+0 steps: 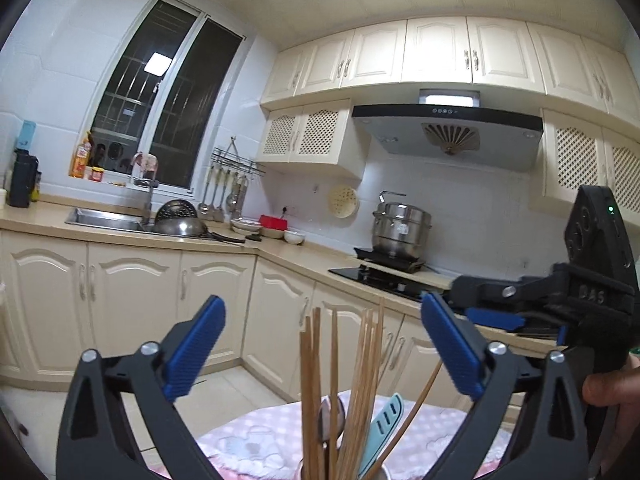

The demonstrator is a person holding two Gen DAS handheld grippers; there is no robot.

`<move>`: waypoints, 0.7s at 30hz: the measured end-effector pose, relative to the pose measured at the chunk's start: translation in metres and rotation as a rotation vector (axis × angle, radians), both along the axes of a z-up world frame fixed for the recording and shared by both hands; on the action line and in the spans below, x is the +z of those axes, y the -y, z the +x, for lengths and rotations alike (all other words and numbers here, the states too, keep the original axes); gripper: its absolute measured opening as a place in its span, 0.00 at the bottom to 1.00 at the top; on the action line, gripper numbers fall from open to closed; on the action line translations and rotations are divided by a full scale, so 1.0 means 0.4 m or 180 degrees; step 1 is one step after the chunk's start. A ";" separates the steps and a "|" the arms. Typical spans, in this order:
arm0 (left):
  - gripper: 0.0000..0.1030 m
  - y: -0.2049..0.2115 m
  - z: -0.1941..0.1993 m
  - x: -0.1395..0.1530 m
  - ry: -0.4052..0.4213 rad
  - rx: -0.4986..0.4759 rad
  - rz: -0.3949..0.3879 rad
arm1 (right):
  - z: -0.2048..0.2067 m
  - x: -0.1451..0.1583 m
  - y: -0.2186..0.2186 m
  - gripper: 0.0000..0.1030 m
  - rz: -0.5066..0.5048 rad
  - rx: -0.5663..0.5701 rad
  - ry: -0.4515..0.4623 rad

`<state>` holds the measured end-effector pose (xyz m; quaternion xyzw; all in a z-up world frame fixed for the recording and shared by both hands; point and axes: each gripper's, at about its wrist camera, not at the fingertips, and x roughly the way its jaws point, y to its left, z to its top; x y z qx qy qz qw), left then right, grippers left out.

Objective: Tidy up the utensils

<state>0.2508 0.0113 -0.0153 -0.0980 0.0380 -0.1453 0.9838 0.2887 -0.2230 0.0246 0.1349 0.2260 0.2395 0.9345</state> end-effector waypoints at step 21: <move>0.96 0.004 -0.295 0.162 -0.0425 0.0569 0.0696 | -0.261 0.069 0.093 0.94 -0.0040 -0.0377 0.0066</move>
